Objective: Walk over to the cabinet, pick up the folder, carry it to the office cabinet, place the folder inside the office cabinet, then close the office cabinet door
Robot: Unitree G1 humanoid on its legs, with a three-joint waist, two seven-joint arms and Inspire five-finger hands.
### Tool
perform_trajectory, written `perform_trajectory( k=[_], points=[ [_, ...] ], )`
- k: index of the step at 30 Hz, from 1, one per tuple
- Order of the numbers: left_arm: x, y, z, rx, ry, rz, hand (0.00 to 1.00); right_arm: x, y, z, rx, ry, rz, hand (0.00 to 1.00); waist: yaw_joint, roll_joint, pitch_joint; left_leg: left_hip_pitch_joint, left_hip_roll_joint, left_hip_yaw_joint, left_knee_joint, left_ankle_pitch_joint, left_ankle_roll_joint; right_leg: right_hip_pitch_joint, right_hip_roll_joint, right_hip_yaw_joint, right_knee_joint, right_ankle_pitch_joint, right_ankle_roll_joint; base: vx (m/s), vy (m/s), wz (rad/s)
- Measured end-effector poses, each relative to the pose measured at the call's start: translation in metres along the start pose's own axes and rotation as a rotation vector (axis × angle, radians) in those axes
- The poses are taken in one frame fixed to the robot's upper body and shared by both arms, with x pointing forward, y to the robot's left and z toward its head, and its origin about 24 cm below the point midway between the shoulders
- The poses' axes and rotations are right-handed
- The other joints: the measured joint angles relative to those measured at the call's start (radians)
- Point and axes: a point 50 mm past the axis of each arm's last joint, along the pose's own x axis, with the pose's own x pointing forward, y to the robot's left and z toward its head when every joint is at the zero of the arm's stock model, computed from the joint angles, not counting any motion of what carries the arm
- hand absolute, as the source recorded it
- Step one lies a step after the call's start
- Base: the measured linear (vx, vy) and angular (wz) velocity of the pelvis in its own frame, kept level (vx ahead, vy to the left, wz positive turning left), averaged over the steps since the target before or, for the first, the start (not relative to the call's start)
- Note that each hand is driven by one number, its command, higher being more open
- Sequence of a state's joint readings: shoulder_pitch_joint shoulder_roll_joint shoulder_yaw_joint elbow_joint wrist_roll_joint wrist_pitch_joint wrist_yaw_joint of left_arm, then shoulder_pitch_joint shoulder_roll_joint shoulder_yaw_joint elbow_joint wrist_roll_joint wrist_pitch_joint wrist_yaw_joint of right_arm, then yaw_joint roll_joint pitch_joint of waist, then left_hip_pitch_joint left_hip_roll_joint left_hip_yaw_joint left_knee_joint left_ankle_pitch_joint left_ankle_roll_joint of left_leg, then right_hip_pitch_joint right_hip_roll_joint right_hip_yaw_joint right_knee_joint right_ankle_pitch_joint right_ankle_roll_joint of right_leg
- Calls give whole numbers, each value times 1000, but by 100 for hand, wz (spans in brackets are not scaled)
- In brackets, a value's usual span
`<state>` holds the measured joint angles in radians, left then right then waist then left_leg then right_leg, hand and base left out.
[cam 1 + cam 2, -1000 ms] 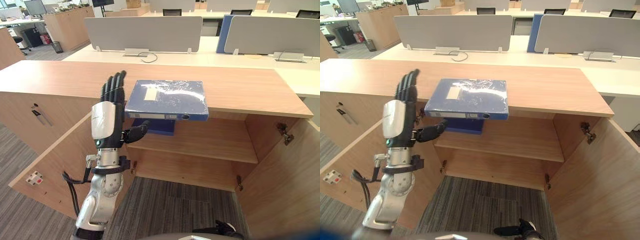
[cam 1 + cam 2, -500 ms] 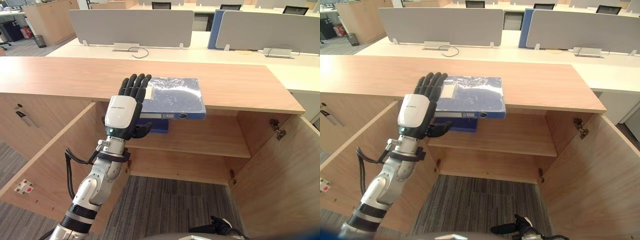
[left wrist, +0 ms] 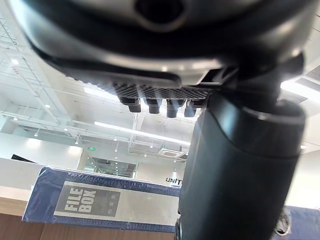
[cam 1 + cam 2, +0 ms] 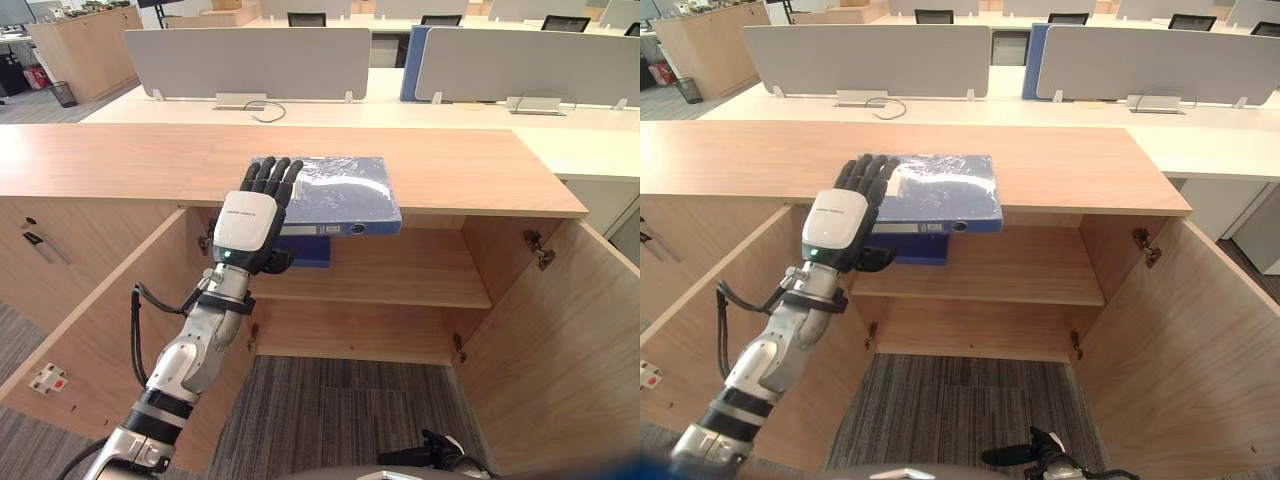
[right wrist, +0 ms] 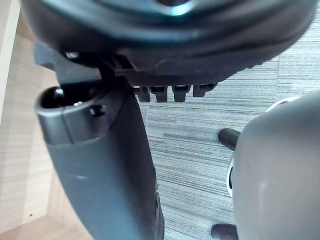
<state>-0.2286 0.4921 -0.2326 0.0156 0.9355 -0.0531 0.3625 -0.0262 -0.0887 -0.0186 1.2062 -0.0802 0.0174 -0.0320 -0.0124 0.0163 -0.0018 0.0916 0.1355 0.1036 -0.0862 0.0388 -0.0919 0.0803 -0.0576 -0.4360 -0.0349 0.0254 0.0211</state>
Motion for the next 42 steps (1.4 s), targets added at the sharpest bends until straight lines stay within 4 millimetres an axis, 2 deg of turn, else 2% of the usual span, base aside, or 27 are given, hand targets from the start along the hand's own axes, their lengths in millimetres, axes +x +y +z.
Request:
perform_trajectory(
  k=[12,26,32,33,39,42],
  points=[
    [9,-10,-20,71,80,-51,100,0,0,2,2,-10,-2,100,-10,-1,4,-1,-5,2,0,0,0,8,1,2,-27,18,0,-5,3,0],
    [13,-20,-25,87,90,-100,100,0,0,4,3,-18,-2,100,-20,0,11,8,-4,22,0,-2,-3,8,2,20,-29,20,0,0,6,-2],
    [21,-25,-28,104,91,-135,100,0,-1,8,-1,-34,-4,100,-28,0,24,9,-4,24,0,-2,-3,8,2,23,-29,22,-1,0,0,0],
    [23,-26,-27,108,83,-143,0,0,-1,8,-1,-34,-4,100,-28,0,25,9,-4,24,0,-2,-3,8,2,23,-29,22,-1,0,0,0],
    [27,-28,-26,114,75,-158,0,0,-1,9,1,-36,-4,100,-44,2,26,11,-4,29,0,-3,-3,7,3,27,-29,22,-1,0,0,0],
    [40,-17,-24,122,58,-90,0,0,-2,8,28,-34,-12,100,-44,2,27,13,-3,30,0,-3,-4,8,3,28,-29,22,-2,0,0,0]
  ],
)
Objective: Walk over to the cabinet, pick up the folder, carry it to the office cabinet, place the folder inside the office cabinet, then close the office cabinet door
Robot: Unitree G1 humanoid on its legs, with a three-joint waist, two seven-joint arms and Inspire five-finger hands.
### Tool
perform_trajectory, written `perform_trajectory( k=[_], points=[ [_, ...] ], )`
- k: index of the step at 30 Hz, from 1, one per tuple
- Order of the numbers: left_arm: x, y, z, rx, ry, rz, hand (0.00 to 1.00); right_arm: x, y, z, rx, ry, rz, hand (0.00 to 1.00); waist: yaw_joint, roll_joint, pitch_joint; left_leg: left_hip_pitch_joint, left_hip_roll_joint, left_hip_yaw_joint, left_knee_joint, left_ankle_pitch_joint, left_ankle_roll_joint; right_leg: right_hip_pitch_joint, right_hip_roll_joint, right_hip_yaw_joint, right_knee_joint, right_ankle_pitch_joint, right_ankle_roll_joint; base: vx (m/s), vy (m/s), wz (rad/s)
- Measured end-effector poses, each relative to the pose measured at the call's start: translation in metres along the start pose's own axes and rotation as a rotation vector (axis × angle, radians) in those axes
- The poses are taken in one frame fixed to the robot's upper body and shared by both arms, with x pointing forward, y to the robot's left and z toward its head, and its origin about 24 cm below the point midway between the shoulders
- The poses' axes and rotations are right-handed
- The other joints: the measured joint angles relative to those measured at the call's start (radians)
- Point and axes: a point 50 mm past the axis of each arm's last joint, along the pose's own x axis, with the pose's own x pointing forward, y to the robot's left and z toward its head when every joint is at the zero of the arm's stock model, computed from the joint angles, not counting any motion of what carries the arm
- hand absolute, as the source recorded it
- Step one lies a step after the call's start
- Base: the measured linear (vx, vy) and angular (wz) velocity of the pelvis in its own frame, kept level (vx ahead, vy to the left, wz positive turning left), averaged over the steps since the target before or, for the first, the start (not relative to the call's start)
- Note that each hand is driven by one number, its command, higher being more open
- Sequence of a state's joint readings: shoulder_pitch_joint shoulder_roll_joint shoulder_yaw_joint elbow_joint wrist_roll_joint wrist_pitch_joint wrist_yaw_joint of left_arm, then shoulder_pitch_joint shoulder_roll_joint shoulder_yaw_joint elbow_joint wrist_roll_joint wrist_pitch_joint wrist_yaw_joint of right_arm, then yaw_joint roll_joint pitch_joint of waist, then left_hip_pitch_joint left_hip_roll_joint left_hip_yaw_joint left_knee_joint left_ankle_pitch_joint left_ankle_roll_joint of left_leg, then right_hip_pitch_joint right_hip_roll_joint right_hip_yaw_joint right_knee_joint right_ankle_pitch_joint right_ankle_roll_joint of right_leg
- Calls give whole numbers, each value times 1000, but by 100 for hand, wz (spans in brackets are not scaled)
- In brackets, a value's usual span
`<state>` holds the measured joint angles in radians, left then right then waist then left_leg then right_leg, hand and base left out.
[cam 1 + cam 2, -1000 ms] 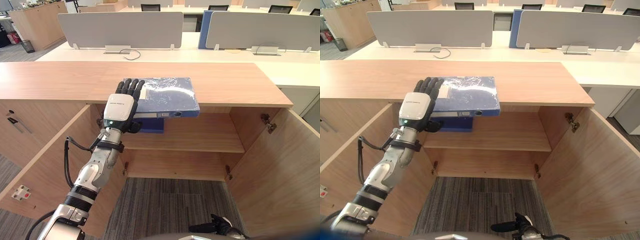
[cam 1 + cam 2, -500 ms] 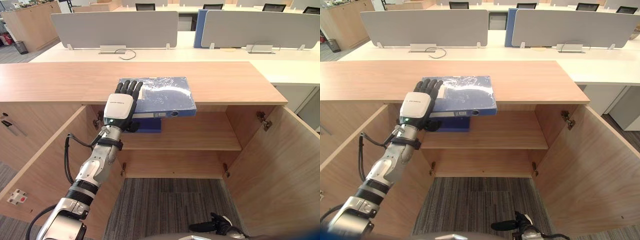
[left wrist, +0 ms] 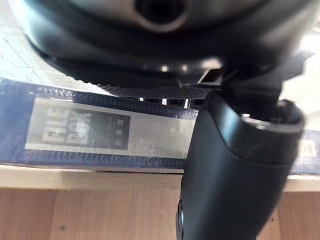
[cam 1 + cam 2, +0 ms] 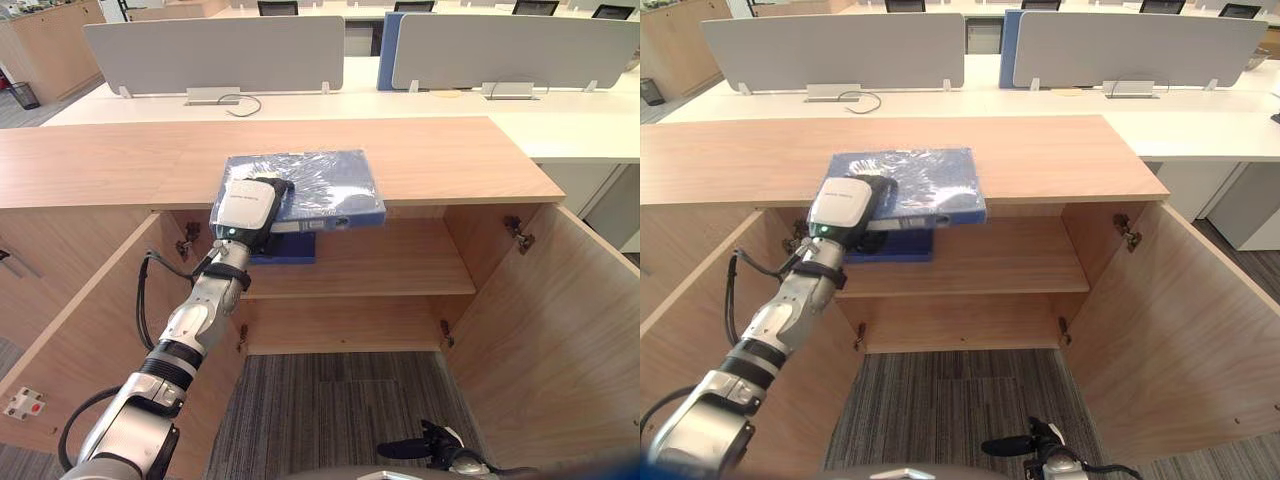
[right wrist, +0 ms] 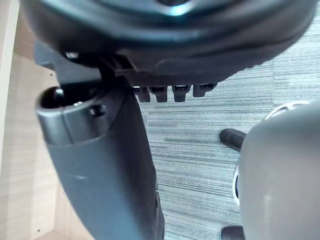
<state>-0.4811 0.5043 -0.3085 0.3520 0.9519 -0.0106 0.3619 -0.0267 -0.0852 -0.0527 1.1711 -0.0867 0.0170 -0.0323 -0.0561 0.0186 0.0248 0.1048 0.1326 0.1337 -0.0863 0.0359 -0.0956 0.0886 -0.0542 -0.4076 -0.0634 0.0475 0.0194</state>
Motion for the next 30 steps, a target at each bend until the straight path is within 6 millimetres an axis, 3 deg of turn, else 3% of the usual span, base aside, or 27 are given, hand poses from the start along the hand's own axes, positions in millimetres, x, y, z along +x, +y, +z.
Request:
perform_trajectory(
  k=[5,13,16,20,23,24,26,27,30],
  points=[
    [16,19,1,25,-13,89,0,0,-1,0,5,0,-4,100,-2,2,1,7,1,9,0,-1,-1,1,1,8,0,1,-1,-11,11,-5],
    [19,25,4,71,-55,105,0,0,-3,1,13,-2,-11,100,-6,11,7,16,2,16,0,-3,-3,11,3,14,-6,2,-2,-6,9,-3],
    [13,33,16,5,-89,129,0,0,-4,0,23,1,-15,100,-4,10,11,18,2,10,0,-5,-3,19,4,7,-13,2,-1,-2,10,6],
    [-13,46,48,-265,-174,193,0,0,-5,-2,51,11,-24,100,1,9,11,19,1,11,0,-9,-2,23,4,7,-19,3,-1,0,0,0],
    [-32,57,72,-623,-201,240,0,0,-7,-5,112,19,-37,100,4,12,13,21,2,14,0,-14,-2,31,4,11,-20,0,1,-6,6,-3],
    [-44,61,79,-830,-181,257,0,-1,-8,-6,157,21,-54,100,5,17,15,27,4,22,0,-19,-3,31,5,20,-18,-2,3,-17,18,-13],
    [-56,60,81,-1027,-151,241,0,-2,-9,-8,222,21,-74,100,5,21,15,30,8,27,1,-24,-6,30,8,27,-15,-6,3,-4,8,-13],
    [-67,55,77,-1188,-108,208,0,-4,-9,-8,296,-10,-91,100,8,24,14,30,15,34,3,-27,-8,21,12,34,-1,-16,2,6,-9,-17],
    [-85,46,58,-1411,22,185,0,-16,-7,7,403,-154,-84,100,6,29,16,29,27,55,6,-30,-13,2,24,53,14,-23,-2,12,-16,-20]
  ],
)
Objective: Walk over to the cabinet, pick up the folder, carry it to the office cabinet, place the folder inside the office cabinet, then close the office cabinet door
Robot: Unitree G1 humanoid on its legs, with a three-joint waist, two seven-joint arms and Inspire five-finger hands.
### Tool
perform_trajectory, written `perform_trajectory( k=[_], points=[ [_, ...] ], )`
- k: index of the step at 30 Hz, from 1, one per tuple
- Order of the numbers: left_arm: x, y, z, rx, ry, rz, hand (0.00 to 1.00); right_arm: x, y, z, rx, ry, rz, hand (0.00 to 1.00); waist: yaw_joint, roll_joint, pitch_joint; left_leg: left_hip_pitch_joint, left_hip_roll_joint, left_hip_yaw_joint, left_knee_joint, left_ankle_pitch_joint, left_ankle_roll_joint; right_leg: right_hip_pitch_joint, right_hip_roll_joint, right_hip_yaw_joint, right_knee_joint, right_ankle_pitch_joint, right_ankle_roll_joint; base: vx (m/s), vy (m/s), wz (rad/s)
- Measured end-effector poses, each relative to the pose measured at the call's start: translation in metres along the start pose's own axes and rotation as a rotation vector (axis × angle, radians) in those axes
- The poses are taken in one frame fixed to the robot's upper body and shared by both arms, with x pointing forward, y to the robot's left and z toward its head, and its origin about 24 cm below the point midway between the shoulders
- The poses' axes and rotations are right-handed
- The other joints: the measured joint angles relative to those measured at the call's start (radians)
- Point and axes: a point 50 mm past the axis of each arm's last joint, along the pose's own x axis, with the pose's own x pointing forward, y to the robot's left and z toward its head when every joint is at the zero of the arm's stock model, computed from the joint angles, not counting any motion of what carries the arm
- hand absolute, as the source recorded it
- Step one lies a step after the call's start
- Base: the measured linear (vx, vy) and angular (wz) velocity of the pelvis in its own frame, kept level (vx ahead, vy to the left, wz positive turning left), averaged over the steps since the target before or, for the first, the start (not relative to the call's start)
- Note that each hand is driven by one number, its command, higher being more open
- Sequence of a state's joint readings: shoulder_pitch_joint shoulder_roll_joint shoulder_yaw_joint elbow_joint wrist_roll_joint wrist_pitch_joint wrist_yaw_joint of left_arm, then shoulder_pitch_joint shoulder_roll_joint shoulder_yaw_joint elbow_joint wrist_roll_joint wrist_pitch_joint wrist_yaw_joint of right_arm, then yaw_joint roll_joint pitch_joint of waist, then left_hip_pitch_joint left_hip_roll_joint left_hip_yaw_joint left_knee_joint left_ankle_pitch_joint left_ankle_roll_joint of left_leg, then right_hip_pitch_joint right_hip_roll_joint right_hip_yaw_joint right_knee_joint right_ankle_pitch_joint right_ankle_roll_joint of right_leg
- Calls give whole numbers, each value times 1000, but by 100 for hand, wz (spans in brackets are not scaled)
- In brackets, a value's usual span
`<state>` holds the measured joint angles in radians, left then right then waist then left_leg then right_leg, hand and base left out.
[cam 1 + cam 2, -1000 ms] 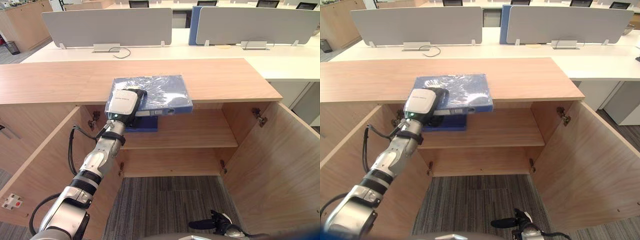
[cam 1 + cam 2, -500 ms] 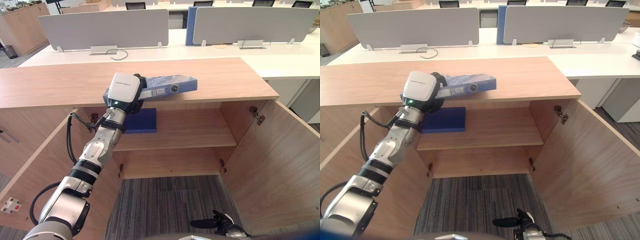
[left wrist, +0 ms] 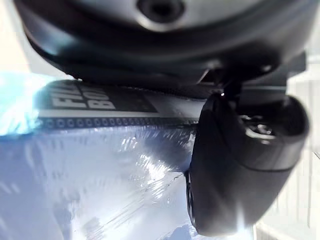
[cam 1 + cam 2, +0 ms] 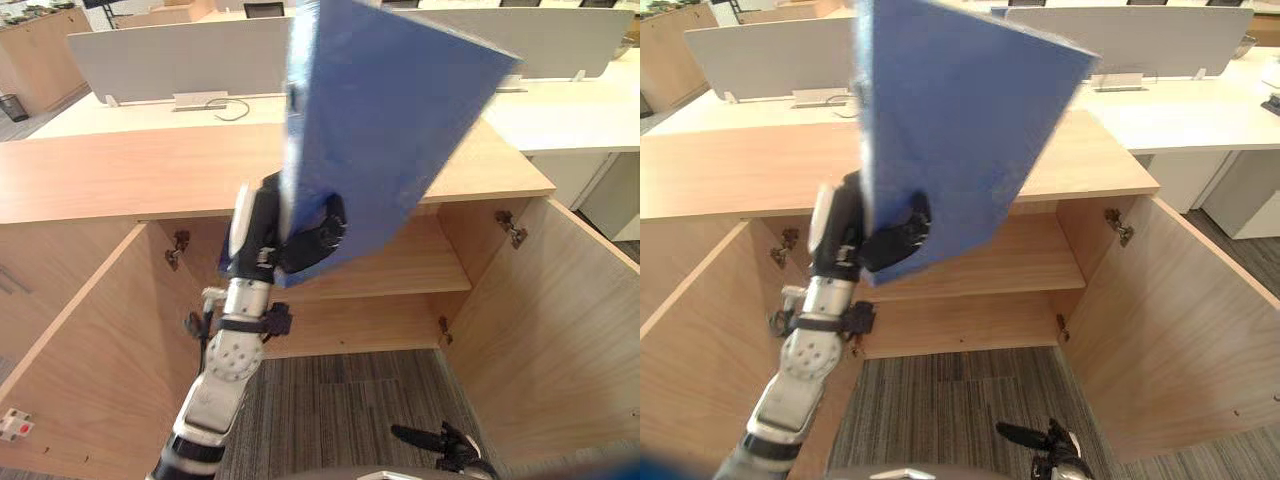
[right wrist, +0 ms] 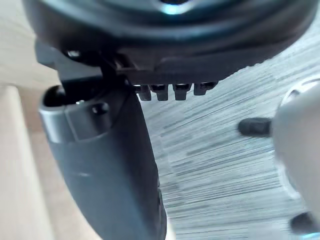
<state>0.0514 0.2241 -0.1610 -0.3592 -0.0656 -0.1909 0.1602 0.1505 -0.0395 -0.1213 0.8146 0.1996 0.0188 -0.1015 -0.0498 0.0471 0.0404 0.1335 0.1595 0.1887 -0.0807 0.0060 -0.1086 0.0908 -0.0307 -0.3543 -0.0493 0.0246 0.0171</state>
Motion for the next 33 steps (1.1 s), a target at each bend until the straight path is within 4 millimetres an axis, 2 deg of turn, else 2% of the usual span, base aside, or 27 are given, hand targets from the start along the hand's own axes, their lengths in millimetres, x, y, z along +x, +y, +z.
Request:
perform_trajectory(
  k=[2,3,6,7,9,13,15,17,18,21,25,31,33],
  points=[
    [-14,12,-10,-228,89,83,0,-16,10,26,78,-172,56,100,-3,-4,5,-2,10,6,4,-4,-6,-4,8,4,2,-4,-6,24,-34,-10],
    [-18,15,-12,-283,104,104,0,-20,15,35,112,-216,72,100,-3,-6,6,-2,11,7,6,-6,-9,-4,10,5,2,-5,-8,23,-25,-7],
    [-33,17,-9,-482,130,188,0,-47,33,84,276,-466,151,100,-2,-13,10,-2,18,17,17,-16,-16,-4,16,15,2,-7,-10,29,-3,-9],
    [-35,16,-7,-502,126,192,0,-53,35,94,295,-513,163,100,0,-13,11,-2,18,17,18,-17,-16,-4,16,16,2,-7,-10,23,7,-3],
    [-36,15,2,-534,97,192,0,-76,39,128,344,-692,210,100,15,-13,11,2,18,22,22,-20,-15,-2,16,21,2,-7,-10,28,17,-4],
    [-34,17,10,-538,54,170,0,-107,37,170,396,-912,249,100,24,-13,11,4,18,22,30,-24,-15,-1,15,23,4,-8,-10,4,5,-1],
    [-35,20,10,-524,48,163,0,-125,30,195,419,-1057,254,100,24,-10,12,3,19,22,44,-31,-14,1,13,26,10,-9,-10,-20,14,-3],
    [-35,22,10,-514,48,157,0,-136,26,210,433,-1141,261,100,24,-10,12,3,19,23,50,-33,-13,0,12,27,18,-11,-11,-25,11,-1],
    [-35,25,10,-501,48,152,0,-148,21,227,424,-1242,268,100,24,-10,13,3,19,23,52,-34,-13,0,10,28,25,-13,-11,-44,18,-2],
    [-35,29,11,-483,40,139,0,-162,18,243,391,-1342,294,100,24,-10,13,2,19,23,55,-34,-12,0,10,28,28,-13,-10,-33,12,-1],
    [-35,29,12,-476,32,112,0,-183,21,266,355,-1448,463,100,25,-11,13,1,19,22,59,-34,-12,-1,9,29,32,-13,-10,-18,6,0],
    [-34,31,13,-446,37,76,0,-196,24,284,332,-1506,590,100,32,-11,13,-1,19,22,57,-34,-12,-3,9,28,32,-13,-10,0,0,0],
    [-34,31,13,-432,37,66,0,-200,29,289,319,-1504,685,100,33,-11,13,-1,18,22,56,-34,-12,-3,9,27,32,-13,-10,0,0,0]
  ],
)
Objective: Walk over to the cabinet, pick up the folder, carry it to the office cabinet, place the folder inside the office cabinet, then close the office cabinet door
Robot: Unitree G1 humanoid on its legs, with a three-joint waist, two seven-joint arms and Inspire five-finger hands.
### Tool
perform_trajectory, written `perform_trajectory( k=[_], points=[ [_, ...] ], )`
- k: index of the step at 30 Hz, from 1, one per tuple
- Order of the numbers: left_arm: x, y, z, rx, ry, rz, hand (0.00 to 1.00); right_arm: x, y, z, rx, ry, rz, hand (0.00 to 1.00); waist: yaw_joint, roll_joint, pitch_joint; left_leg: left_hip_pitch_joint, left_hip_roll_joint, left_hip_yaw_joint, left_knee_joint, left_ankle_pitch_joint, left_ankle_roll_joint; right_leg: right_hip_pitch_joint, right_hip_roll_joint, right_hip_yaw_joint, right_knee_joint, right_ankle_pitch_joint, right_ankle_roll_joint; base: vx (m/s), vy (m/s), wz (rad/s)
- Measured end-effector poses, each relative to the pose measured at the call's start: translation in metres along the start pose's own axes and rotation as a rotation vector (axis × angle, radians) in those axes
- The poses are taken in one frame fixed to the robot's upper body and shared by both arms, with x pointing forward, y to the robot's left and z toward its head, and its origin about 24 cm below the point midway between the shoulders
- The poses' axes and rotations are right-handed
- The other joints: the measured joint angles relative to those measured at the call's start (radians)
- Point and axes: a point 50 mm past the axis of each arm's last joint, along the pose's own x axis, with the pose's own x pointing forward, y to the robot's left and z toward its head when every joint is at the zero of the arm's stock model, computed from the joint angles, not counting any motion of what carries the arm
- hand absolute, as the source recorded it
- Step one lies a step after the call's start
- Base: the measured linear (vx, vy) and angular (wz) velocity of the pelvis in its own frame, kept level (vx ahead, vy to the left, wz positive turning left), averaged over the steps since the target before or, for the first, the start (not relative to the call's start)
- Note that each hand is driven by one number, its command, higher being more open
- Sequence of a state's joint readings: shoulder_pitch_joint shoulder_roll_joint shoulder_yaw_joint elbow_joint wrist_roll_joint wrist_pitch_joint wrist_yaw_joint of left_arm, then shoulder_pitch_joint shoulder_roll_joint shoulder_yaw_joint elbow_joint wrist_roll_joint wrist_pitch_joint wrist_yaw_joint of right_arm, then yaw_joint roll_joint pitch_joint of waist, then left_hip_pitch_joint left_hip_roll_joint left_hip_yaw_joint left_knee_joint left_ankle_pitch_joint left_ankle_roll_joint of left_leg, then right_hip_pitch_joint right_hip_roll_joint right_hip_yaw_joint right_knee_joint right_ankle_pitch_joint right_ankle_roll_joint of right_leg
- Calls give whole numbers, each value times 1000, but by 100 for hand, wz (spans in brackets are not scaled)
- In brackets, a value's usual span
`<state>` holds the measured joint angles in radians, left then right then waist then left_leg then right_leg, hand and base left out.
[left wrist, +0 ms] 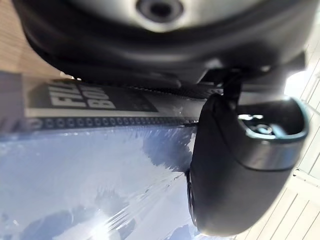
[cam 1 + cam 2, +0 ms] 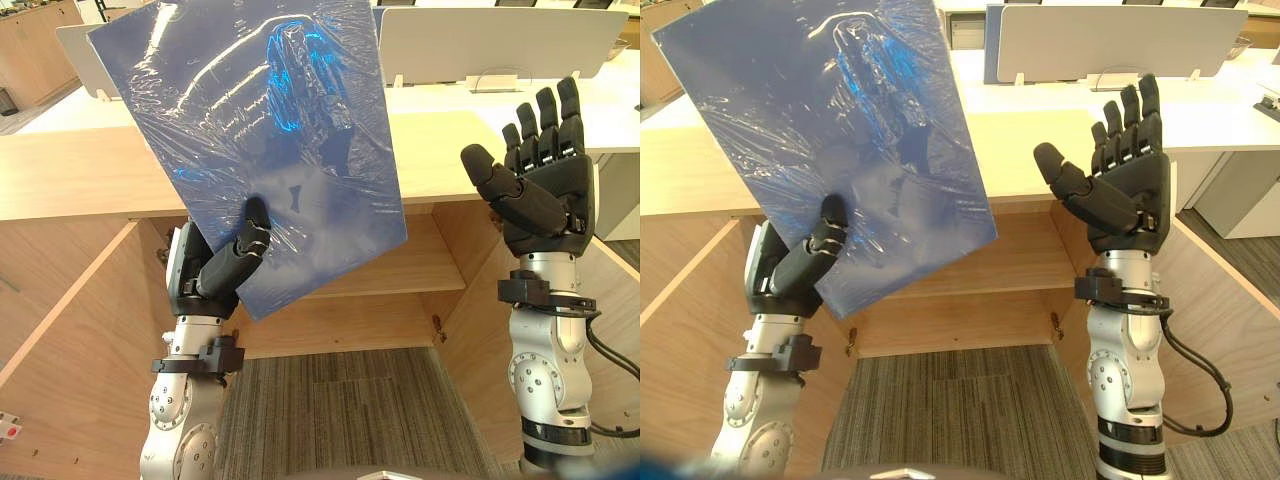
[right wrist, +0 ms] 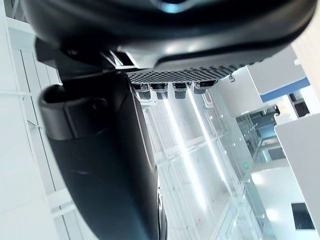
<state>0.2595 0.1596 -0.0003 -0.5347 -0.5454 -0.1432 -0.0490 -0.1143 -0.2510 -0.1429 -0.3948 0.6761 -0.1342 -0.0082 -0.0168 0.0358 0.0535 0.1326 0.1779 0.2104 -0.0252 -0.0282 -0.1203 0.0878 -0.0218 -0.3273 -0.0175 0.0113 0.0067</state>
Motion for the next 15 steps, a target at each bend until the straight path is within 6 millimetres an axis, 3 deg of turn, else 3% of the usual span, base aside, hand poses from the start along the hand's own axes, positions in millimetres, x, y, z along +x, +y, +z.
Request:
perform_trajectory(
  k=[7,15],
  points=[
    [0,0,0,28,12,-38,0,13,18,-8,87,66,198,100,6,-4,1,-2,0,-6,-1,0,0,2,-1,-6,0,0,0,-3,2,1],
    [0,2,1,74,40,-108,0,22,20,-11,115,137,292,100,6,-11,-3,-2,-5,-11,-5,2,3,2,-5,-12,0,0,0,-4,7,2]
  ],
)
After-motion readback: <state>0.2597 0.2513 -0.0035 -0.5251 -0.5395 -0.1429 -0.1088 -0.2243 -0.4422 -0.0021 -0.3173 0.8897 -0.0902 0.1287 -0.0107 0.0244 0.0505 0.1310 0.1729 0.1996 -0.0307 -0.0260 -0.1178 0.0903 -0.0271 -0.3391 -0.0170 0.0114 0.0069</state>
